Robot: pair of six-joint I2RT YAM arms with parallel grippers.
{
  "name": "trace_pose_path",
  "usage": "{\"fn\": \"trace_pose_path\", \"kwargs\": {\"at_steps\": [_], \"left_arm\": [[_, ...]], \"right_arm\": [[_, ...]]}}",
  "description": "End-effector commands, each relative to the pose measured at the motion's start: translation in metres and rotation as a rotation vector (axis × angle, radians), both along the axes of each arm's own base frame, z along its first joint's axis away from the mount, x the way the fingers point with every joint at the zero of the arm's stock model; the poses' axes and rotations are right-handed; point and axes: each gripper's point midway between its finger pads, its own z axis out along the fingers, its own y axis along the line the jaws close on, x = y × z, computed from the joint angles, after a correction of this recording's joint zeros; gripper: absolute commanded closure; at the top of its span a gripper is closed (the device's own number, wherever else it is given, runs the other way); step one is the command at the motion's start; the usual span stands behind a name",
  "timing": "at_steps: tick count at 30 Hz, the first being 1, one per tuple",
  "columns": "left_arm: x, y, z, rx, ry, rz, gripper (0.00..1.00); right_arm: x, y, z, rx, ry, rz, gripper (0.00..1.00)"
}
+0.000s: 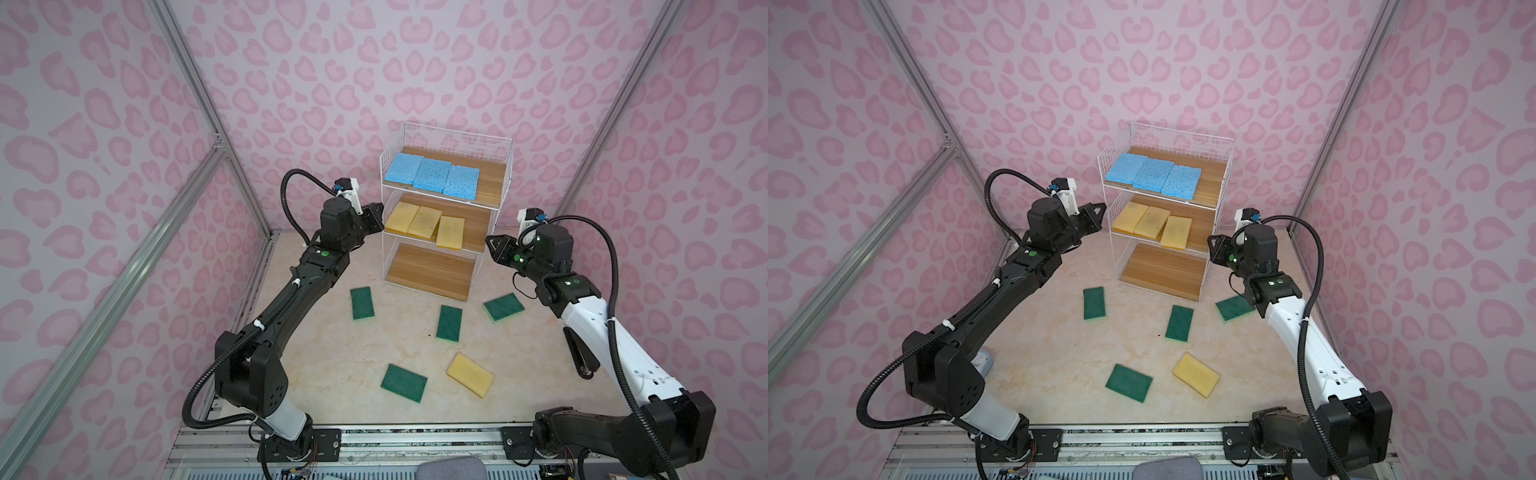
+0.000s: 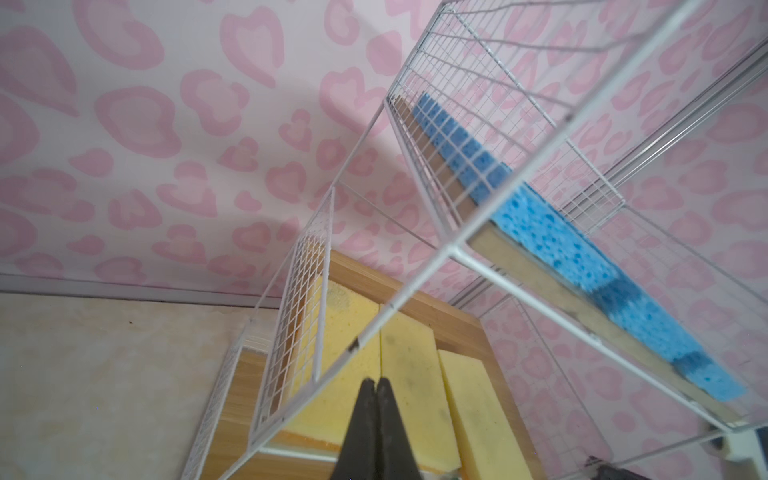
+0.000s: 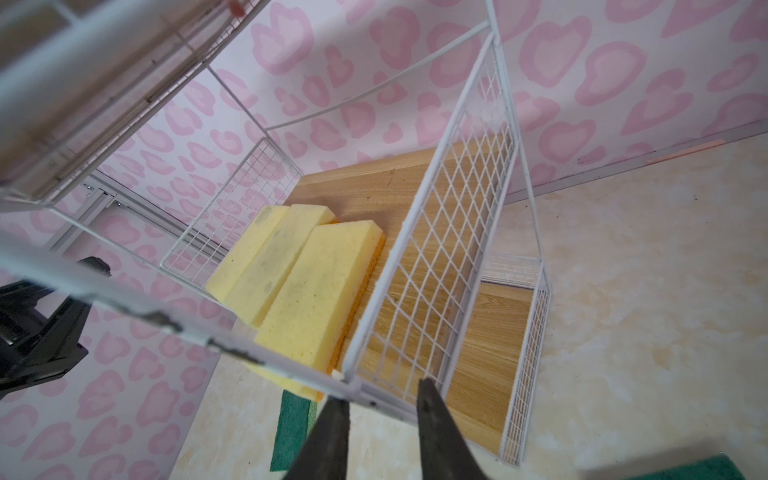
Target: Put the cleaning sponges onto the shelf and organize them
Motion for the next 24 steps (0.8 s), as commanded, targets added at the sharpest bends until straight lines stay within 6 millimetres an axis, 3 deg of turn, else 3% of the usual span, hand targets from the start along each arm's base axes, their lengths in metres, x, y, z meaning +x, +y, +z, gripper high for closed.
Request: {"fn": "trace_pose_path", "kwargs": {"at_steps": [1, 9, 15, 24], "left_arm": [[-0.003, -0.002, 0.013, -0.047, -0.032, -0.006, 0.96], [-0.008, 0.005, 0.019, -0.026, -0.05, 0.013, 0.95], [0.0, 0.019, 0.021, -0.004, -0.09, 0.018, 0.58], [0.021, -0.002, 0.035, 0.033, -0.168, -0.143, 0.52]], "right_arm": [[0.006, 0.002, 0.007, 0.009, -0.022, 0.005, 0.71], [0.014, 0.005, 0.011, 0.025, -0.024, 0.022, 0.71], [0.01, 0.005, 0.011, 0.03, -0.024, 0.025, 0.68], [0.0, 0.005, 0.013, 0.026, -0.028, 0.031, 0.66]]}}
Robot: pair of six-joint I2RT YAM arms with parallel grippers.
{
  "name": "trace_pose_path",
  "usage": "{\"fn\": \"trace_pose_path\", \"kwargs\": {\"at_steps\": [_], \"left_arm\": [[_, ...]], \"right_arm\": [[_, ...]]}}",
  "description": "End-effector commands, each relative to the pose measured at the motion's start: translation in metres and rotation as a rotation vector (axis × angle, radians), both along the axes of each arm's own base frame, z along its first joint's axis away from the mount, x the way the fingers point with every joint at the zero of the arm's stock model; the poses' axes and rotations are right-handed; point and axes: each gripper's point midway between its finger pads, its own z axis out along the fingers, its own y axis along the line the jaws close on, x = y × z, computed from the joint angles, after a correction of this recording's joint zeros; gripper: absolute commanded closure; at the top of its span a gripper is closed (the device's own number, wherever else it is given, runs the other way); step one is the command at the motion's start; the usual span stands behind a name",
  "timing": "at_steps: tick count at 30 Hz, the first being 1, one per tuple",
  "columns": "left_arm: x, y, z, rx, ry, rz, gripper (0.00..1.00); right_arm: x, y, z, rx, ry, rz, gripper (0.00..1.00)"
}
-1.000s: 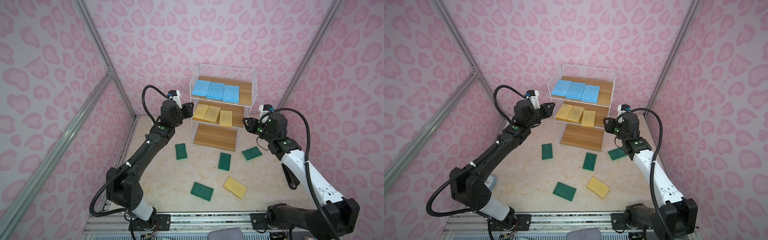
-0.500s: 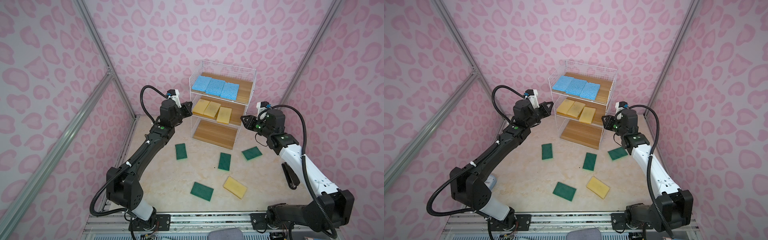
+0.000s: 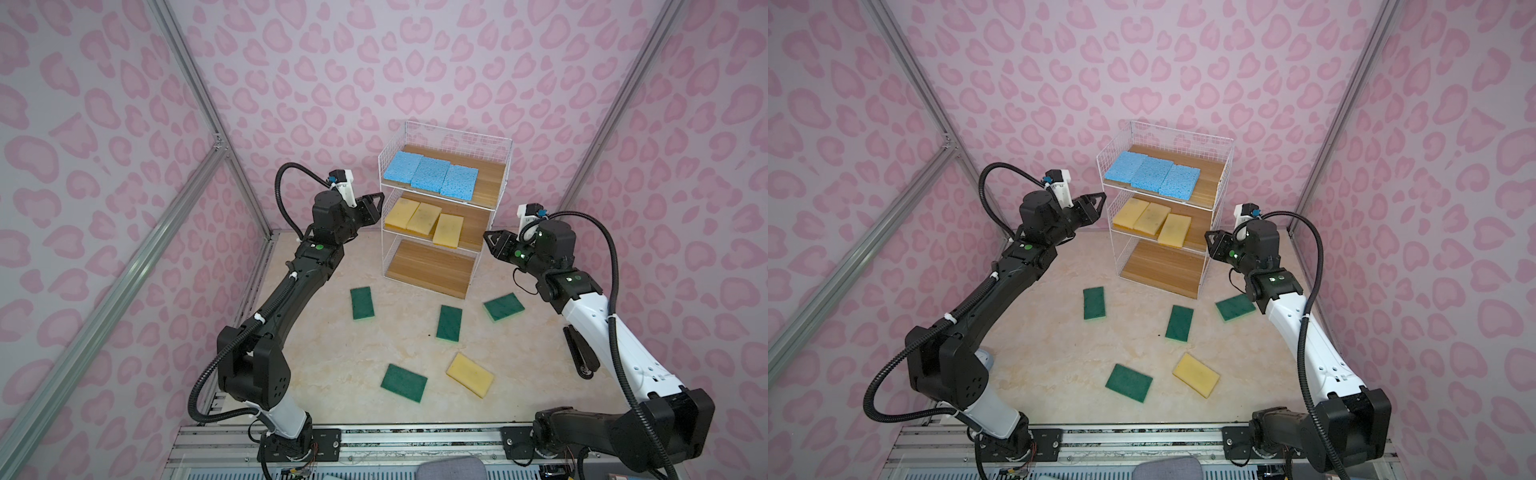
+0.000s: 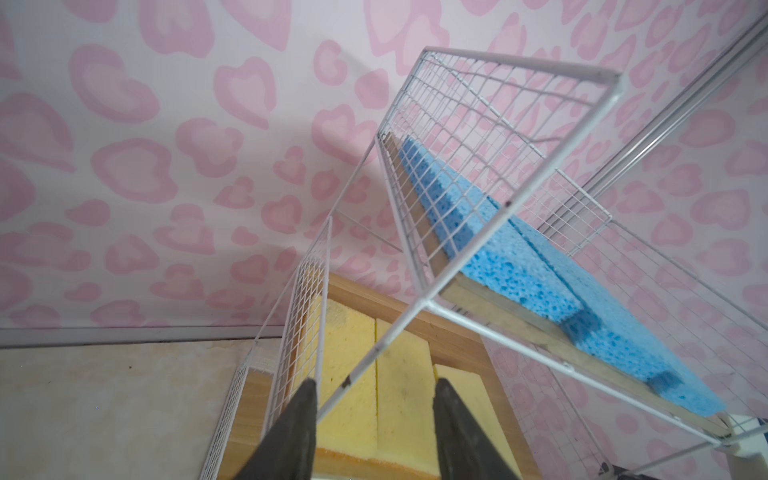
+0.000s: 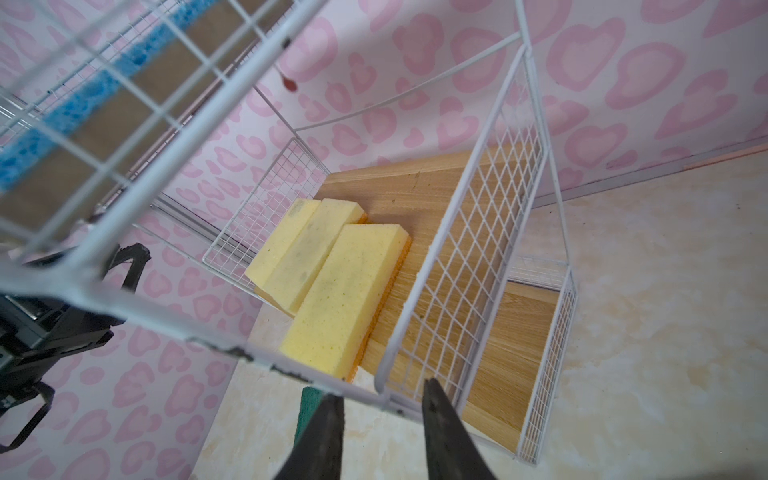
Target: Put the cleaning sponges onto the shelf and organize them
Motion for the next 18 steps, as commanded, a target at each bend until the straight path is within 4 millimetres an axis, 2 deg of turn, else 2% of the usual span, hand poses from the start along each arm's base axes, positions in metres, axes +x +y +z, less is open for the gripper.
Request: {"fn": "trace_pose_path", "kwargs": {"at_steps": [1, 8, 15, 18], "left_arm": [[0.002, -0.016, 0.015, 0.009, -0.076, -0.113, 0.52], [0.02, -0.02, 0.009, 0.025, -0.082, -0.122, 0.55], [0.029, -0.028, 0.002, 0.014, -0.065, -0.15, 0.75], [0.029, -0.03, 0.007, 0.002, -0.089, -0.161, 0.83]], "right_arm": [[-0.002, 0.001, 0.0, -0.003, -0.007, 0.007, 0.66], [-0.005, 0.003, 0.001, -0.002, -0.007, 0.016, 0.66], [-0.003, 0.005, -0.003, -0.005, 0.001, 0.02, 0.66], [-0.001, 0.006, -0.004, -0.004, 0.003, 0.02, 0.65]]}}
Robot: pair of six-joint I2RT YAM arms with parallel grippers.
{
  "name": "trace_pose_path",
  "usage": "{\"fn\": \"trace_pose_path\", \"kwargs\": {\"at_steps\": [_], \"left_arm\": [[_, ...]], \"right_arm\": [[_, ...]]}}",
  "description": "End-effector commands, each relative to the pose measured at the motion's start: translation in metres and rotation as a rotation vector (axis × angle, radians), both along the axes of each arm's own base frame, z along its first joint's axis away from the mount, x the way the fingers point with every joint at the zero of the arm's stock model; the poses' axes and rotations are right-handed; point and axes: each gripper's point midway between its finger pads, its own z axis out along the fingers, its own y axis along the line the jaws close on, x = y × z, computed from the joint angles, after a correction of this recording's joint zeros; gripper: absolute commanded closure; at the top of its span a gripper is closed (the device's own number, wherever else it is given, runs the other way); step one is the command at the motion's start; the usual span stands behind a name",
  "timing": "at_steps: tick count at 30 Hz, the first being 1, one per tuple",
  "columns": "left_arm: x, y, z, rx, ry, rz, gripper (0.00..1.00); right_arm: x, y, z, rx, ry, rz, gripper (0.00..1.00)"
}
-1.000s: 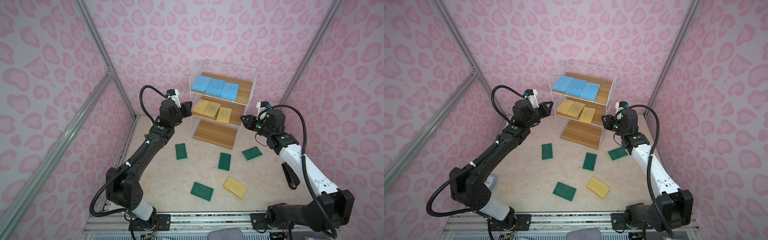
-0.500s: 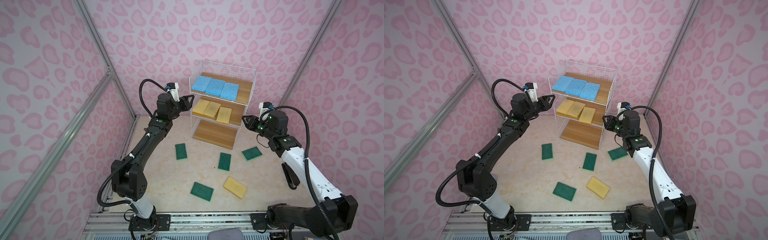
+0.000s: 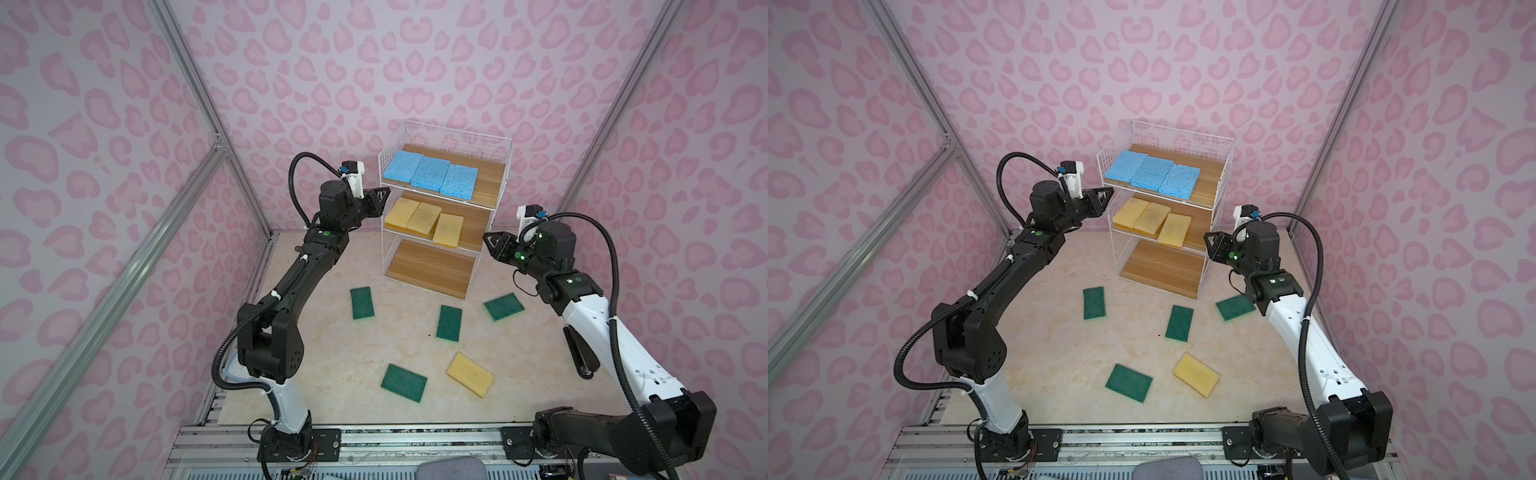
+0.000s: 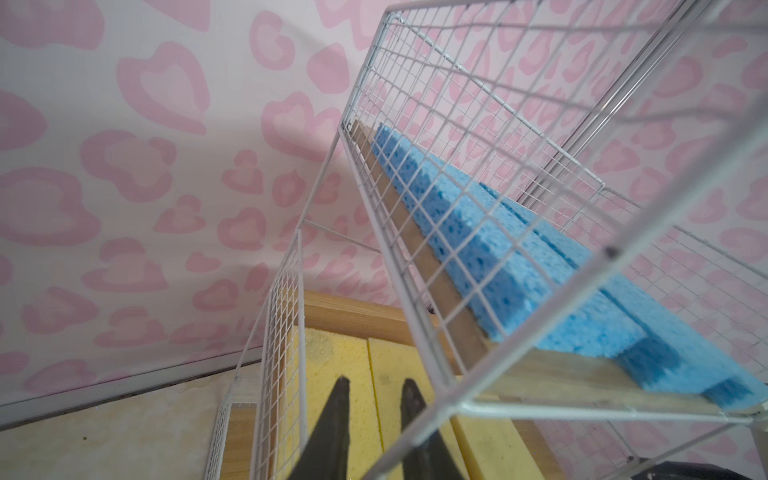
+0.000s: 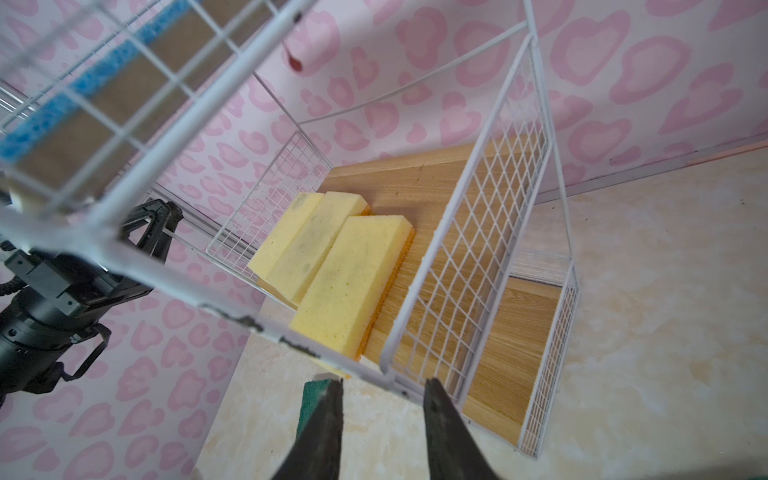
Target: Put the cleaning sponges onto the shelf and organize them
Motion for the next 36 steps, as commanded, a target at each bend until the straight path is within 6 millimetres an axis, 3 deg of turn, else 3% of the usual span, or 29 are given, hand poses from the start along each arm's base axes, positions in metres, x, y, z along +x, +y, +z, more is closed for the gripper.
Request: {"fn": "trace_pose_path", "kwargs": {"at_steps": [1, 4, 18, 26, 30, 36], "left_arm": [[-0.003, -0.007, 0.015, -0.063, -0.021, -0.044, 0.86], [-0.005, -0.008, 0.015, -0.07, -0.021, -0.051, 0.96], [-0.04, 0.007, 0.028, -0.082, -0.062, -0.027, 0.96], [-0.056, 0.016, 0.045, -0.066, -0.096, 0.006, 0.96], [-0.061, 0.02, 0.043, -0.055, -0.095, 0.022, 0.96], [-0.067, 0.029, 0.022, -0.024, -0.072, 0.063, 0.96]], "right_arm": [[0.003, 0.002, 0.0, -0.003, -0.009, 0.008, 0.65], [0.007, 0.004, -0.002, -0.005, -0.005, 0.009, 0.65], [0.021, 0.002, -0.01, -0.016, 0.011, 0.0, 0.65], [0.027, 0.0, -0.02, -0.006, 0.032, 0.0, 0.65], [0.034, 0.004, -0.023, 0.0, 0.036, 0.018, 0.65], [0.051, 0.014, -0.029, 0.024, 0.042, 0.06, 0.66]]}}
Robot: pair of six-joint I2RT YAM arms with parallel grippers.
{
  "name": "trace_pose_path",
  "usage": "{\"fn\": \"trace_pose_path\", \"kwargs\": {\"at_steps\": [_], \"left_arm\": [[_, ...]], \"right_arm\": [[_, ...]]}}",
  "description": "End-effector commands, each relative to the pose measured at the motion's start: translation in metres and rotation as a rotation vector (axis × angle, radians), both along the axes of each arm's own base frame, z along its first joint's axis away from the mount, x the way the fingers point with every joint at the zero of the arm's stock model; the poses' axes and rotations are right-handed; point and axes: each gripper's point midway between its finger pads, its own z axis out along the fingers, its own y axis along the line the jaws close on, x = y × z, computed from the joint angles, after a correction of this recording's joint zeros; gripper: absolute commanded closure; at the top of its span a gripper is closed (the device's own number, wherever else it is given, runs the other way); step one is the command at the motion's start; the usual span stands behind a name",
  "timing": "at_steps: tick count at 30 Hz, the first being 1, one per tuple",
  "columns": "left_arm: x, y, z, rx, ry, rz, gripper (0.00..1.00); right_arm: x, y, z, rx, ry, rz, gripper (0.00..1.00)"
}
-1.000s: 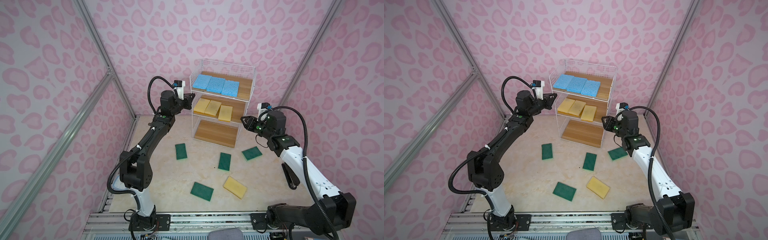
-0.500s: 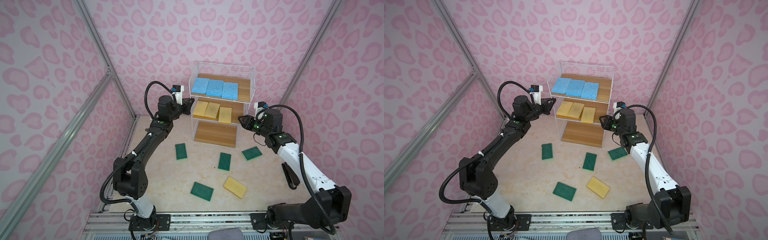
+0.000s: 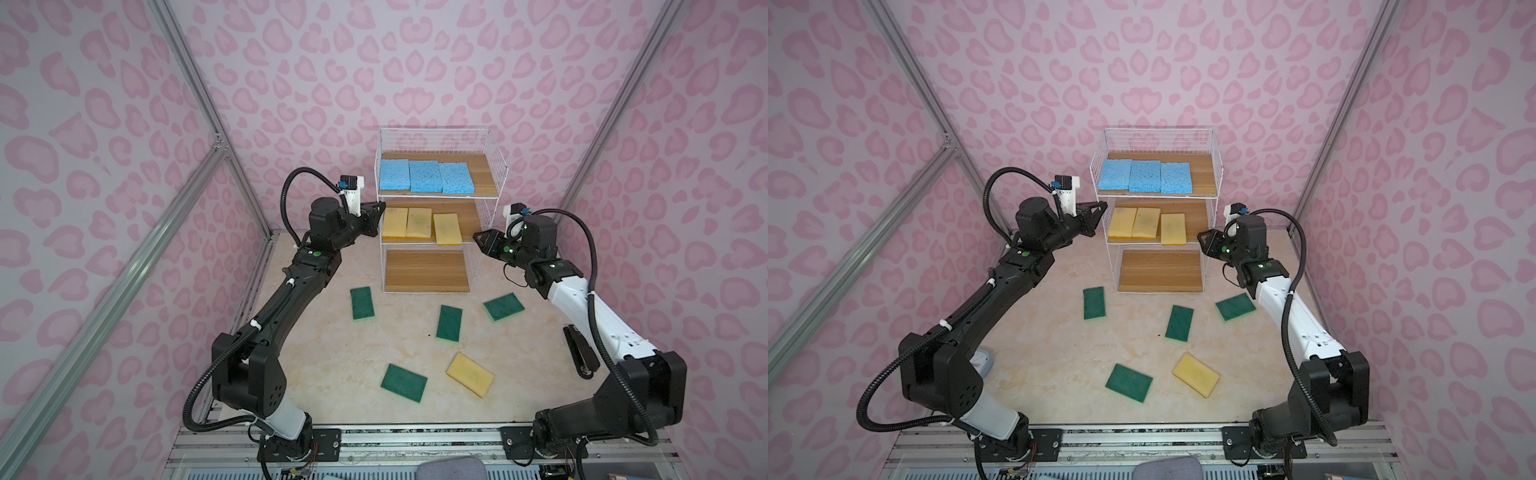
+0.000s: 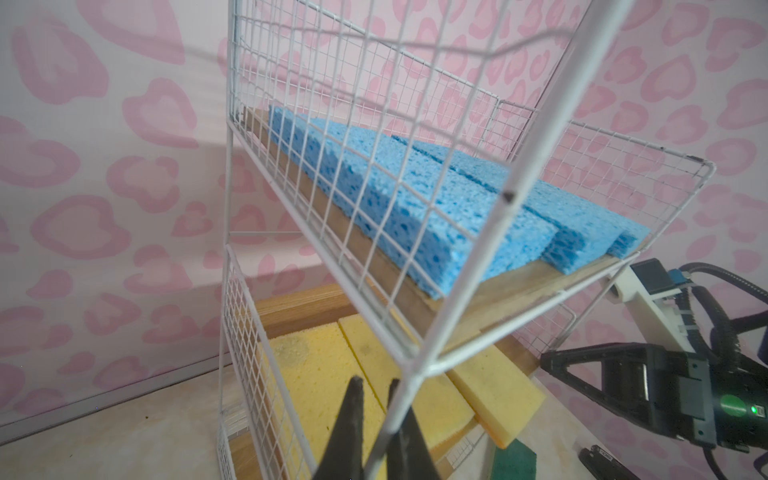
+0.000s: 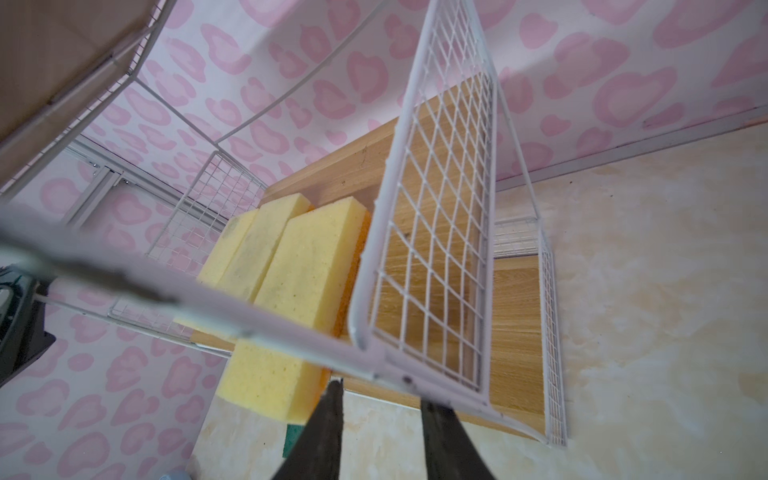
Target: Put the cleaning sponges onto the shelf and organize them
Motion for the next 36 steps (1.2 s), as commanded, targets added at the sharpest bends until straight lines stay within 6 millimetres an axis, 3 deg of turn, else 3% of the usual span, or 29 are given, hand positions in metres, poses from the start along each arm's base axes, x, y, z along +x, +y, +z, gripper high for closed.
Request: {"fn": "trace_pose_path", "kwargs": {"at_steps": [1, 5, 8, 13, 20, 21, 24, 25, 32, 36], "left_arm": [[-0.004, 0.014, 0.019, -0.137, 0.019, 0.066, 0.96], [-0.004, 0.018, 0.018, -0.116, 0.015, 0.086, 0.95], [-0.004, 0.019, 0.02, -0.113, 0.012, 0.088, 0.88], [-0.003, 0.017, 0.017, -0.126, 0.024, 0.082, 0.61], [-0.01, 0.024, 0.02, -0.143, 0.017, 0.106, 0.39], [-0.012, 0.024, 0.007, -0.135, 0.043, 0.11, 0.35], [-0.017, 0.028, 0.006, -0.137, 0.046, 0.123, 0.05], [-0.019, 0.029, 0.007, -0.139, 0.044, 0.126, 0.02], [-0.041, 0.044, 0.01, -0.163, 0.044, 0.174, 0.02], [-0.053, 0.064, -0.001, -0.187, 0.094, 0.263, 0.02]], "right_arm": [[0.013, 0.005, 0.008, 0.022, -0.04, 0.015, 0.66], [0.018, 0.009, 0.009, 0.029, -0.045, 0.027, 0.66], [0.017, 0.011, 0.009, 0.033, -0.041, 0.042, 0.63], [0.01, 0.017, 0.007, 0.03, -0.039, 0.056, 0.58], [-0.003, 0.019, 0.007, 0.031, -0.034, 0.062, 0.43], [-0.005, 0.019, 0.008, 0.034, -0.035, 0.063, 0.41], [-0.011, 0.018, 0.01, 0.045, -0.036, 0.061, 0.38], [-0.013, 0.018, 0.012, 0.052, -0.037, 0.062, 0.37], [-0.036, 0.022, 0.014, 0.105, -0.023, 0.076, 0.37], [-0.05, 0.03, 0.009, 0.183, -0.008, 0.074, 0.4]]}}
